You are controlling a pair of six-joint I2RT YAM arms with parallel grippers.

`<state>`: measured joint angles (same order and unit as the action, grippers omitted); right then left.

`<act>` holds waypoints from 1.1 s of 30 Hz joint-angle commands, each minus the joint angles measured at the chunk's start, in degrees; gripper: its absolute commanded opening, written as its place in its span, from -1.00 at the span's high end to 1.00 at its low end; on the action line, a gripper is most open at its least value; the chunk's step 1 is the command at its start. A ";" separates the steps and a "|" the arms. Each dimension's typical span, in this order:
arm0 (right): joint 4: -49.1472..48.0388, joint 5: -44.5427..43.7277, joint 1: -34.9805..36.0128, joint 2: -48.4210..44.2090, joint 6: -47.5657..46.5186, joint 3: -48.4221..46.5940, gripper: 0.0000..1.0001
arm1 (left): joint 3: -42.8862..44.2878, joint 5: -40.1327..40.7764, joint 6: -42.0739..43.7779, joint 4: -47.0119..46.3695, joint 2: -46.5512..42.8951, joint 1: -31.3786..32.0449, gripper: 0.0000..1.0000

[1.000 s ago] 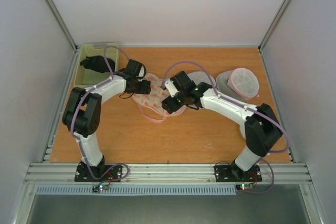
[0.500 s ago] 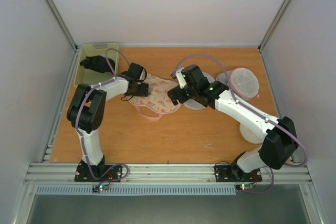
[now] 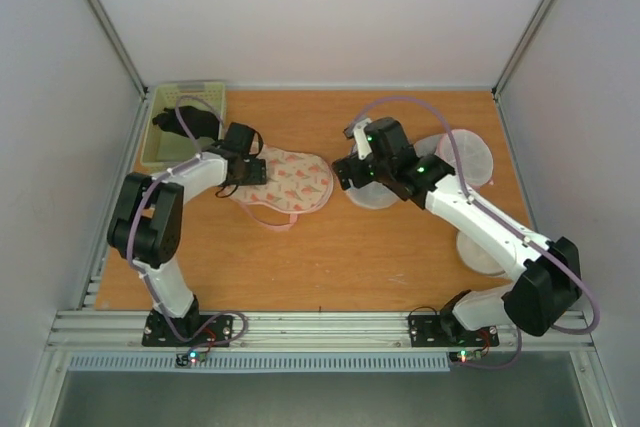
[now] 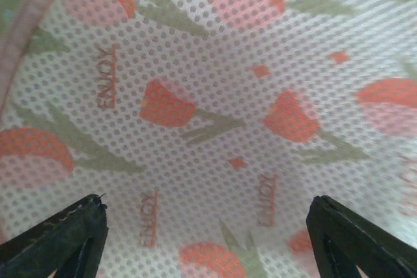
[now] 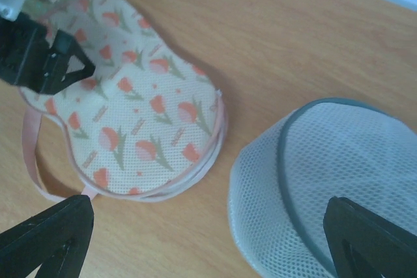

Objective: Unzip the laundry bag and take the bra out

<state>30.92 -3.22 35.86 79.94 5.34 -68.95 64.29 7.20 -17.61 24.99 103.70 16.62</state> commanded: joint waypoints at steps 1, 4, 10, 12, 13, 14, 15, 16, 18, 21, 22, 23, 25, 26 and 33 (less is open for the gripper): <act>-5.45 0.82 -3.75 -4.47 2.50 2.42 -0.97 | -1.19 -2.11 0.37 -4.29 -7.35 1.24 -0.74; -8.59 1.35 -6.34 -7.27 3.44 4.19 -0.97 | -2.54 -2.45 3.32 -7.81 -13.62 2.46 -0.90; -18.73 2.49 -13.80 -14.49 5.34 10.64 -0.97 | -11.84 2.56 6.88 -22.82 -30.59 2.58 -0.99; -23.38 2.61 -16.47 -16.56 6.14 13.57 -0.97 | -16.21 6.76 8.64 -29.46 -36.02 2.54 -0.99; -26.00 2.61 -17.70 -17.59 6.32 15.23 -0.97 | -18.57 9.76 9.81 -32.91 -38.59 2.47 -0.99; -28.92 2.15 -18.61 -18.66 6.34 17.19 -0.97 | -21.43 12.99 10.62 -36.64 -40.74 2.41 -0.99; -31.61 0.73 -19.43 -19.60 6.52 18.97 -0.97 | -24.09 15.66 11.78 -40.69 -42.47 2.26 -0.99; -34.83 -0.37 -20.25 -20.54 6.02 20.97 -0.97 | -26.88 18.12 13.44 -44.18 -43.67 1.99 -0.99; -40.23 -2.91 -21.40 -22.29 4.08 25.20 -0.97 | -31.58 23.63 15.22 -50.81 -44.27 1.24 -0.99; -49.41 -6.92 -22.92 -24.97 1.59 32.68 -0.97 | -37.58 31.13 14.00 -60.91 -41.85 -0.35 -0.99; -52.69 -7.93 -23.61 -25.93 0.76 35.44 -0.97 | -39.07 32.89 13.77 -63.82 -40.34 -0.63 -0.99; -56.10 -9.01 -24.29 -26.78 -0.19 38.32 -0.97 | -40.30 34.57 14.24 -67.03 -38.32 -0.82 -0.99; -64.54 -12.35 -25.90 -28.49 -0.25 45.45 -0.97 | -42.90 37.42 15.79 -73.44 -33.35 -1.06 -0.99; -68.09 -14.51 -26.99 -29.09 0.09 48.53 -0.97 | -43.94 37.77 16.29 -76.43 -31.10 -1.25 -0.99; -99.33 -17.72 -29.79 -18.25 -2.88 65.22 -0.97 | -44.05 25.87 15.71 -74.80 -30.40 -5.67 -0.99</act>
<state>-43.09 -17.43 6.42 54.06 5.19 -7.97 19.70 37.71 -0.56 -41.65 75.26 14.22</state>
